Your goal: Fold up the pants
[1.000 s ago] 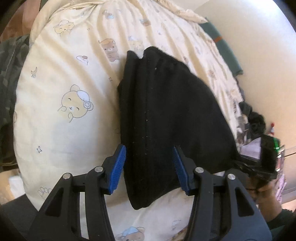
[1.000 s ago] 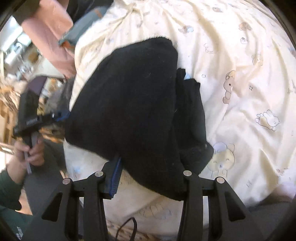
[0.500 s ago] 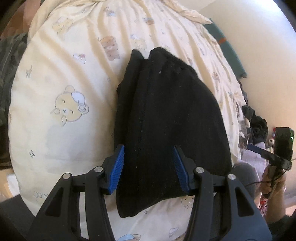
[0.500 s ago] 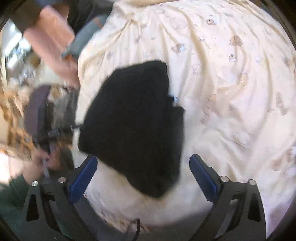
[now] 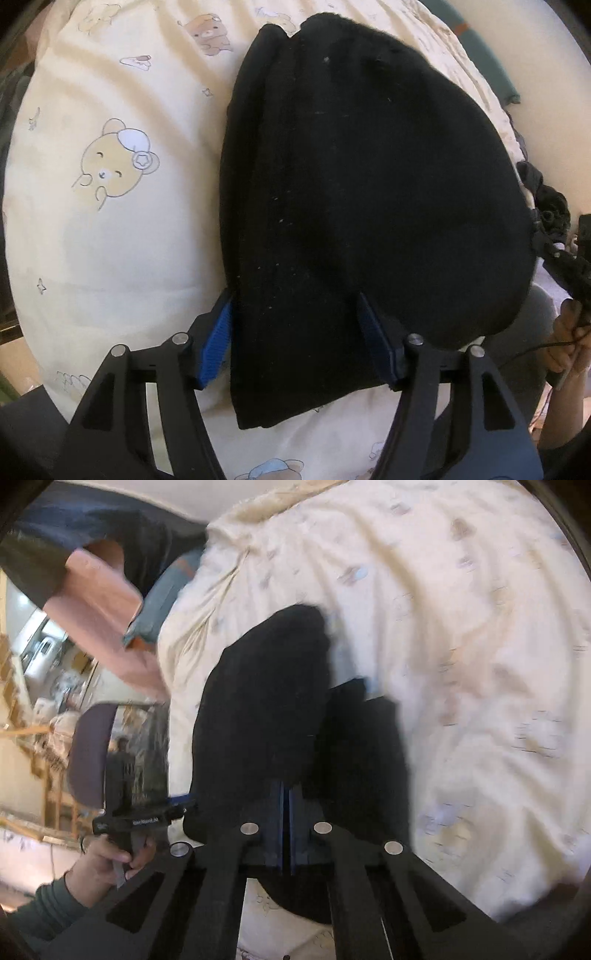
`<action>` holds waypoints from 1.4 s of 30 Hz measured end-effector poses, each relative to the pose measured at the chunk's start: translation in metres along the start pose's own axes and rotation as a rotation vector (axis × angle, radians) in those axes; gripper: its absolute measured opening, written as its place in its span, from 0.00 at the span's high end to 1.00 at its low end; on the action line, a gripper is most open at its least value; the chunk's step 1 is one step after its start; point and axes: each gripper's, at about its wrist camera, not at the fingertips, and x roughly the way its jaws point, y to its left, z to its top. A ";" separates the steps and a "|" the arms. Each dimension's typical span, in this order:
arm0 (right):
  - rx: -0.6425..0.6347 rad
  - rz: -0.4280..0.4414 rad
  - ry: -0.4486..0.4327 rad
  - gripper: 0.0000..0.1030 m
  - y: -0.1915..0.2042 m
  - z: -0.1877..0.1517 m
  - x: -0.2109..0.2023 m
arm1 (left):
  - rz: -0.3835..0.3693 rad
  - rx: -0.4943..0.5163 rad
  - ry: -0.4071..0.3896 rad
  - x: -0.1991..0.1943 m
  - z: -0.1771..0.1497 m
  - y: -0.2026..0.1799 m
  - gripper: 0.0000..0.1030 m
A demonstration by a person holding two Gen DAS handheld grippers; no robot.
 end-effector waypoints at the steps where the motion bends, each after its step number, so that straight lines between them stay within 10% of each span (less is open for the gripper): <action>1: 0.011 -0.049 0.006 0.99 -0.005 -0.002 0.001 | 0.005 0.009 -0.001 -0.001 0.000 -0.001 0.39; 7: 0.068 -0.254 0.172 0.96 -0.029 -0.019 0.048 | 0.042 0.041 -0.027 -0.006 -0.005 -0.010 0.37; 9: 0.065 -0.324 0.192 0.70 -0.028 -0.019 0.047 | 0.080 0.069 -0.066 -0.016 -0.006 -0.018 0.37; 12: -0.010 -0.375 0.140 0.68 -0.011 -0.011 0.022 | 0.073 0.121 -0.218 -0.052 -0.006 -0.028 0.37; 16: -0.078 -0.212 0.024 0.64 0.017 0.017 -0.002 | 0.028 0.102 -0.260 -0.059 0.016 -0.040 0.37; 21: -0.058 -0.072 0.049 0.61 0.043 0.068 0.067 | -0.001 0.169 -0.204 -0.026 0.043 -0.064 0.37; 27: -0.066 -0.275 0.127 0.60 0.007 0.071 0.152 | 0.072 0.172 -0.079 0.030 0.039 -0.051 0.37; 42: 0.005 -0.029 -0.033 0.34 0.026 0.024 0.052 | 0.054 0.041 -0.254 -0.047 0.001 -0.057 0.13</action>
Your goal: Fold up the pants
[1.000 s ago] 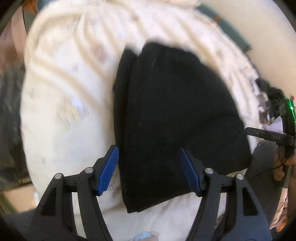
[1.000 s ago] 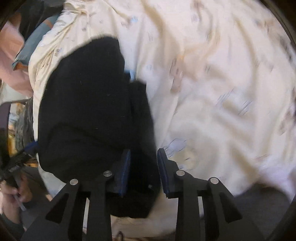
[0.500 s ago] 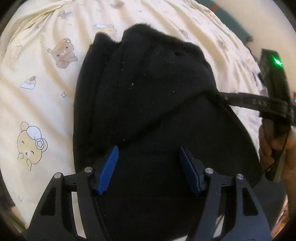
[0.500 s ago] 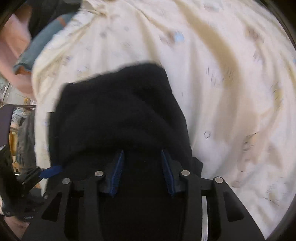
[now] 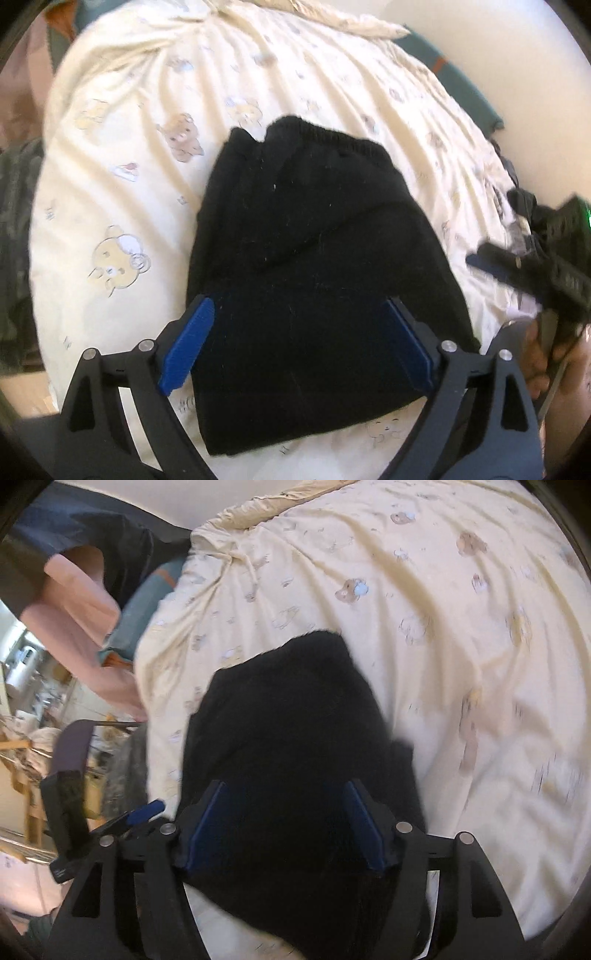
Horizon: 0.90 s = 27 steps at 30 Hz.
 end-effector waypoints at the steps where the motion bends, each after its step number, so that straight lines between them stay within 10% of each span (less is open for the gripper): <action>1: 0.005 0.009 -0.006 0.34 0.002 -0.008 -0.004 | 0.002 -0.016 -0.011 -0.004 -0.002 -0.001 0.13; 15: 0.293 0.281 -0.011 0.15 0.003 -0.116 -0.025 | -0.056 -0.360 -0.045 -0.034 -0.097 -0.016 0.12; 27: 0.394 0.253 0.188 0.15 -0.002 -0.157 0.034 | -0.005 -0.506 0.033 -0.005 -0.150 -0.002 0.12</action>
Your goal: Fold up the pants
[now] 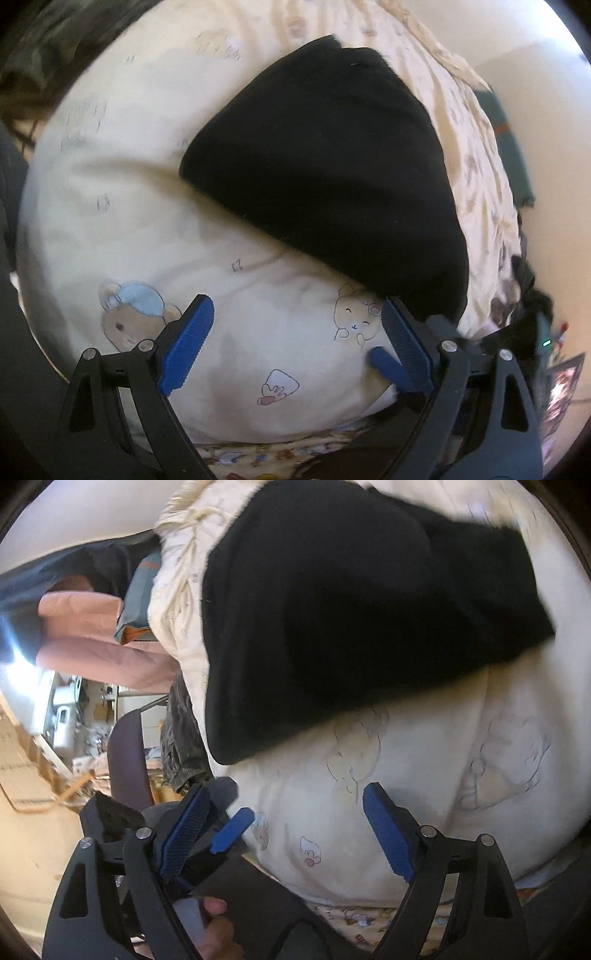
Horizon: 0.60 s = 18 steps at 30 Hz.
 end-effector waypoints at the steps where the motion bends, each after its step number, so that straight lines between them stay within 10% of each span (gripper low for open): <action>1: 0.011 0.007 0.013 0.15 -0.003 0.002 0.005 | -0.006 -0.046 -0.004 0.002 -0.001 0.005 0.12; 18: 0.289 0.170 -0.156 0.28 -0.050 0.055 -0.003 | -0.054 -0.162 -0.074 0.040 0.046 0.027 0.09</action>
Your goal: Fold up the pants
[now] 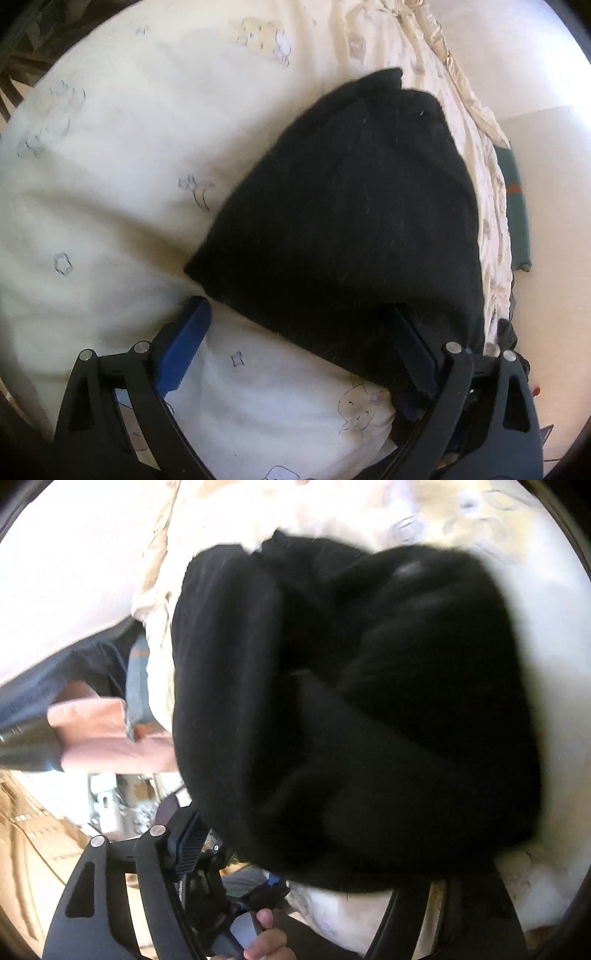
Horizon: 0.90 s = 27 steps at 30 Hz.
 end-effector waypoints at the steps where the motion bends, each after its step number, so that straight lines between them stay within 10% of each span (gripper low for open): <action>1: 0.010 0.005 0.009 0.25 0.000 0.000 0.000 | 0.006 0.003 0.004 -0.001 0.001 -0.001 0.09; 11: -0.084 -0.002 0.253 0.16 0.029 -0.030 0.053 | 0.024 0.051 0.046 0.011 -0.002 -0.009 0.07; 14: -0.081 -0.046 0.191 0.03 0.034 -0.024 0.068 | 0.019 0.045 0.056 0.013 -0.001 -0.010 0.07; 27: -0.056 -0.108 -0.157 0.09 0.035 -0.019 0.034 | 0.016 0.053 0.061 0.010 -0.002 -0.002 0.06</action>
